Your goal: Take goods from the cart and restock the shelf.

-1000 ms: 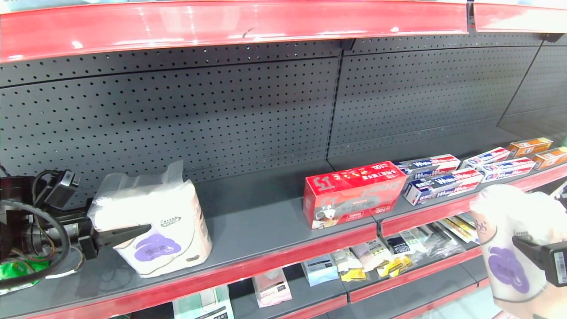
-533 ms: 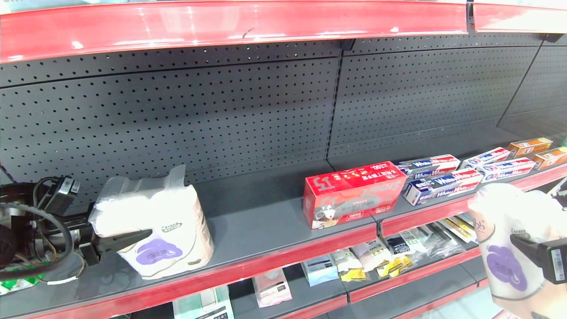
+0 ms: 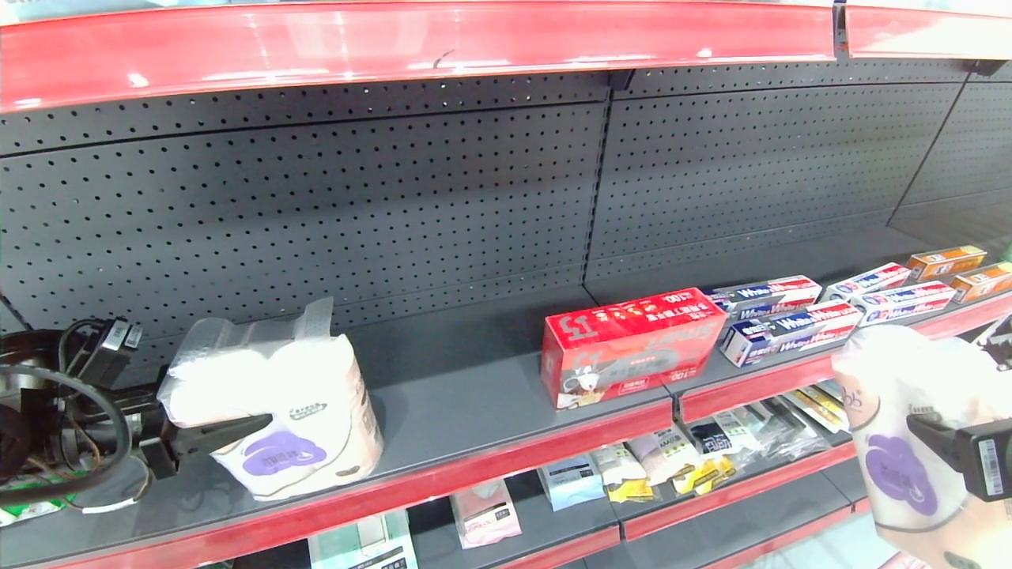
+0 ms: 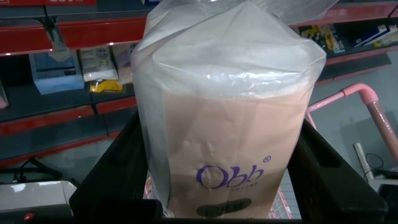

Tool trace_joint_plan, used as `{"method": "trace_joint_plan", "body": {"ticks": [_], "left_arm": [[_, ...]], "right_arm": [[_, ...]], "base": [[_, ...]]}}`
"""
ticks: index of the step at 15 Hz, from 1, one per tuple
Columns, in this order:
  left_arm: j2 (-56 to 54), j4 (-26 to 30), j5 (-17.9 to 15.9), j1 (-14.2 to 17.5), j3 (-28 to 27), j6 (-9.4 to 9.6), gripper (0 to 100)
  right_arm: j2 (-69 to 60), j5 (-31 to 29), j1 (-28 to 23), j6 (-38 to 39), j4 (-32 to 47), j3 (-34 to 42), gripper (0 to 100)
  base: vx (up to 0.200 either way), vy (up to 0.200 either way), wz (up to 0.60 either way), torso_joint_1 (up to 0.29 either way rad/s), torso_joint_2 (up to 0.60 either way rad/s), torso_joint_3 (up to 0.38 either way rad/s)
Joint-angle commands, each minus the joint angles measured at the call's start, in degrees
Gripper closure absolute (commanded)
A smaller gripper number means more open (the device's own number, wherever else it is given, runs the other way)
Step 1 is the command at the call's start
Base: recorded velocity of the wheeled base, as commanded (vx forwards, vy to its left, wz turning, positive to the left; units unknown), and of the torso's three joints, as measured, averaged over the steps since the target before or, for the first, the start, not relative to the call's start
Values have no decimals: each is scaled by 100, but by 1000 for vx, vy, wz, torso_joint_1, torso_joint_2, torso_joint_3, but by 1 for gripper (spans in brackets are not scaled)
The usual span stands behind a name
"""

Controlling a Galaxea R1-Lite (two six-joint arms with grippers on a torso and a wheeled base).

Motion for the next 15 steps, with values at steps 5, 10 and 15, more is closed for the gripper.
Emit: {"method": "trace_joint_plan", "body": {"ticks": [5, 10, 15], "left_arm": [[-129, 205, -31, -73, 47, -55, 100], [-173, 311, -66, -117, 100, -20, 100], [-32, 232, -101, -125, 74, 86, 100]], "right_arm": [[68, -10, 11, -4, -10, 1, 100], [77, -45, 11, -4, -2, -8, 100], [68, -53, 20, -4, -2, 27, 100]], "base": [[0, 0, 0, 0, 0, 0], [0, 0, 0, 0, 0, 0], [0, 0, 0, 0, 0, 0]]}}
